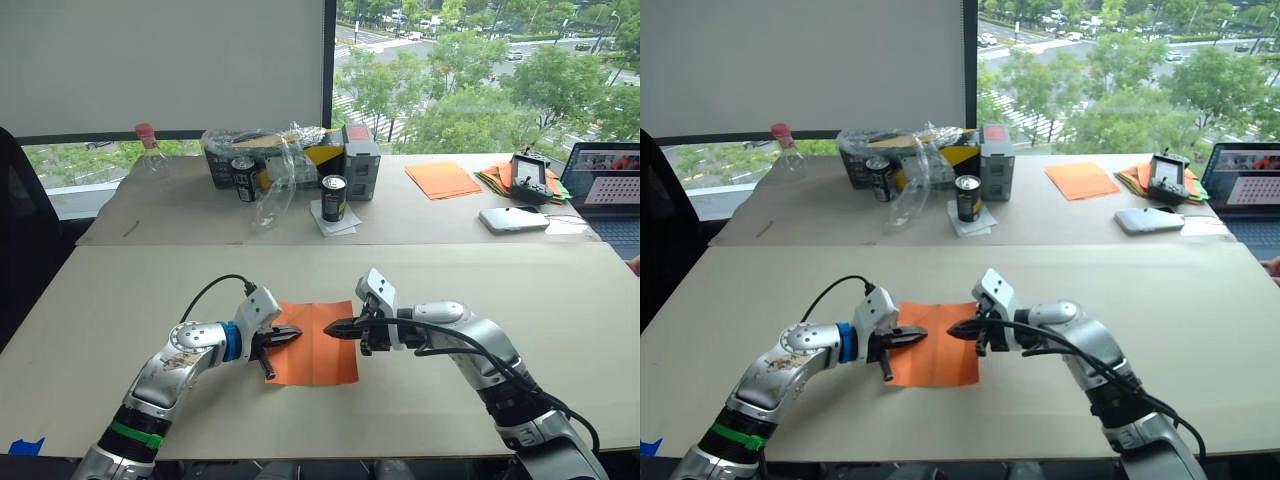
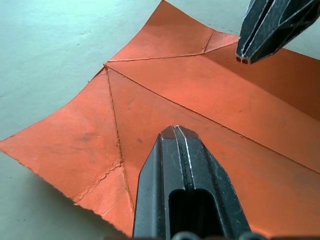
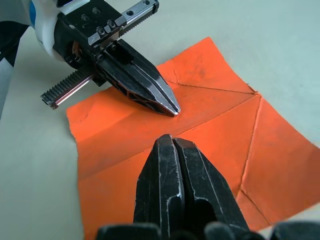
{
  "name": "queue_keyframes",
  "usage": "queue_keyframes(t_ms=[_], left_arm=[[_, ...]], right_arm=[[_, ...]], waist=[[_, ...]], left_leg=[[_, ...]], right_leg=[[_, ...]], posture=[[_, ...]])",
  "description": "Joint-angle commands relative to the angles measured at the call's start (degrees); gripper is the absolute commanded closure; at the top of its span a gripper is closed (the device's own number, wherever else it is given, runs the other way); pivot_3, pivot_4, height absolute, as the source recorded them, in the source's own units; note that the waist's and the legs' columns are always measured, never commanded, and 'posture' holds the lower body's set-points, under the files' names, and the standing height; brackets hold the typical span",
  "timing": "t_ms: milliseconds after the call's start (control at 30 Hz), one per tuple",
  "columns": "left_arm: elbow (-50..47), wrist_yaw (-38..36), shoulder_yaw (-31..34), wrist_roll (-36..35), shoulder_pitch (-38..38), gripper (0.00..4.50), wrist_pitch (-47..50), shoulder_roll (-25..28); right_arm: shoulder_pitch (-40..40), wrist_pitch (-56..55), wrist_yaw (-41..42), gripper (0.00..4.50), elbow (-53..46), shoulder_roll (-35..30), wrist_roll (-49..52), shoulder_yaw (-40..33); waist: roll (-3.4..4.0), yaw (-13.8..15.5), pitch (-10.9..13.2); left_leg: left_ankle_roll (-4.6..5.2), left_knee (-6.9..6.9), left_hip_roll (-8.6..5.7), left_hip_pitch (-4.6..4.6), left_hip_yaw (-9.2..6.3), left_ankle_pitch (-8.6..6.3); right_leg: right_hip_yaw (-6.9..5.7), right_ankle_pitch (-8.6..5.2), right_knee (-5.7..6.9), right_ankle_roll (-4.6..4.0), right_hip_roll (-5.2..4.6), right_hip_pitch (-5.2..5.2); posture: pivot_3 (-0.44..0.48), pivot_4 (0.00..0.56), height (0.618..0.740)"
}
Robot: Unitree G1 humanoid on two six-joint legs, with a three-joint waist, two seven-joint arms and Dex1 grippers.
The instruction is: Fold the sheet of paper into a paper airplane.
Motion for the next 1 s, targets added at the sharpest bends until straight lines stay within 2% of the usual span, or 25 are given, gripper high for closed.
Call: queue_keyframes(t_ms=[33, 167, 333, 700, 1000], left_arm=[[0.3, 0.6, 0.1, 0.4, 0.4, 4.5, 0.8, 0.4], [0.4, 0.5, -0.3, 0.5, 0.1, 4.5, 0.7, 0.0], [0.7, 0.3, -0.5, 0.5, -0.2, 4.5, 0.6, -0.2], [0.3, 0.1, -1.0, 0.6, -0.1, 4.5, 0.8, -0.4], [-0.2, -0.2, -0.2, 0.5, 0.6, 4.5, 0.8, 0.6]], right_arm=[[-2.6, 0.6, 1.5, 4.45, -4.1, -4.1, -0.1, -2.3], [-2.4, -1.6, 3.4, 4.45, -4.5, -10.2, -5.7, 3.0], [-0.7, -3.5, 5.3, 4.45, -4.5, -12.1, -10.2, 9.0], [-0.6, -3.6, 4.8, 4.45, -2.0, -5.4, -11.5, 11.6], [-1.0, -3.0, 4.2, 4.45, -0.3, -0.1, -8.8, 7.6]], waist=[[0.0, 0.0, 0.0], [0.0, 0.0, 0.0], [-0.01, 0.0, 0.0], [-0.01, -0.2, 0.0], [-0.01, -0.2, 0.0]], left_leg=[[0.0, 0.0, 0.0, -0.01, 0.0, 0.0], [0.0, -0.02, 0.01, 0.0, 0.0, 0.0], [0.0, -0.03, 0.01, -0.02, 0.01, 0.0], [0.0, -0.04, 0.03, 0.06, 0.03, 0.0], [-0.01, -0.06, 0.04, 0.12, 0.03, 0.0]], right_leg=[[0.0, 0.0, -0.01, 0.0, 0.0, 0.0], [-0.02, -0.01, -0.03, 0.01, 0.0, 0.01], [-0.01, -0.01, -0.04, 0.01, -0.01, 0.01], [0.03, -0.01, -0.04, 0.01, 0.0, 0.04], [0.05, -0.01, -0.02, 0.01, 0.03, 0.05]], posture=[[0.0, 0.15, 0.695], [0.0, 0.15, 0.695], [0.0, 0.15, 0.695], [0.0, 0.15, 0.695], [0.0, 0.15, 0.695]])
